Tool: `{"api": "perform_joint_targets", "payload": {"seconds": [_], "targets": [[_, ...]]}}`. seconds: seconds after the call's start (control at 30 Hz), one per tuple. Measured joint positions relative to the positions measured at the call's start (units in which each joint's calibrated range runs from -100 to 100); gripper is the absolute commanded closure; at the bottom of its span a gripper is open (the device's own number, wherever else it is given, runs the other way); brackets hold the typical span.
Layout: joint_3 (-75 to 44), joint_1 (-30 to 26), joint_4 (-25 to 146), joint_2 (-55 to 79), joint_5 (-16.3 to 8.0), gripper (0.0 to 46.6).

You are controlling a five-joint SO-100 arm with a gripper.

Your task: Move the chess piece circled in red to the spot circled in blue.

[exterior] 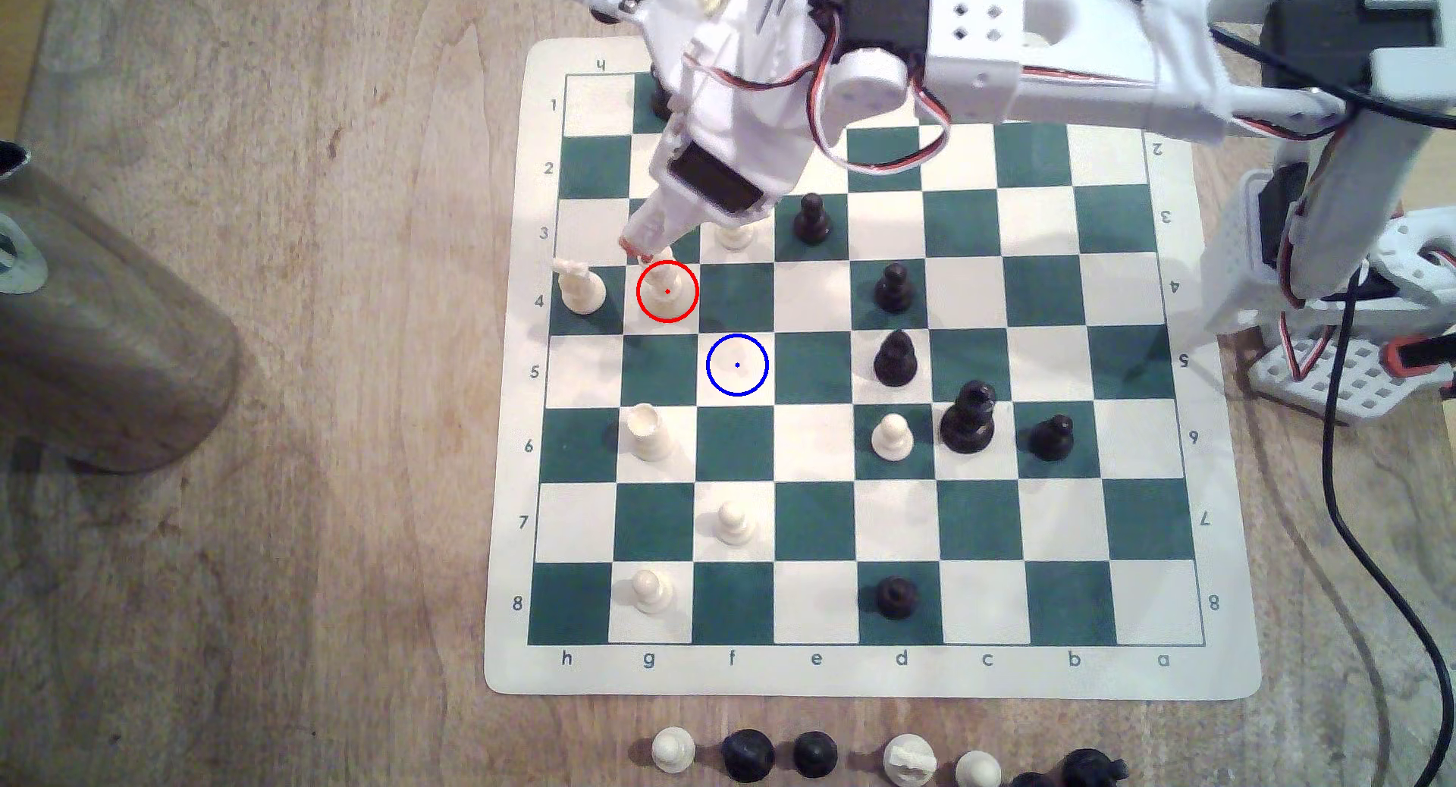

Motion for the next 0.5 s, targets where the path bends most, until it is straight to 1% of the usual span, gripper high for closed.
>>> {"api": "perform_joint_targets", "payload": {"seconds": [0.27, 0.5], "targets": [[0.0, 0.0, -3.9, 5.61, -0.73, 25.7], [0.99, 0.07, -7.25, 8.97, -0.39, 25.9]]}}
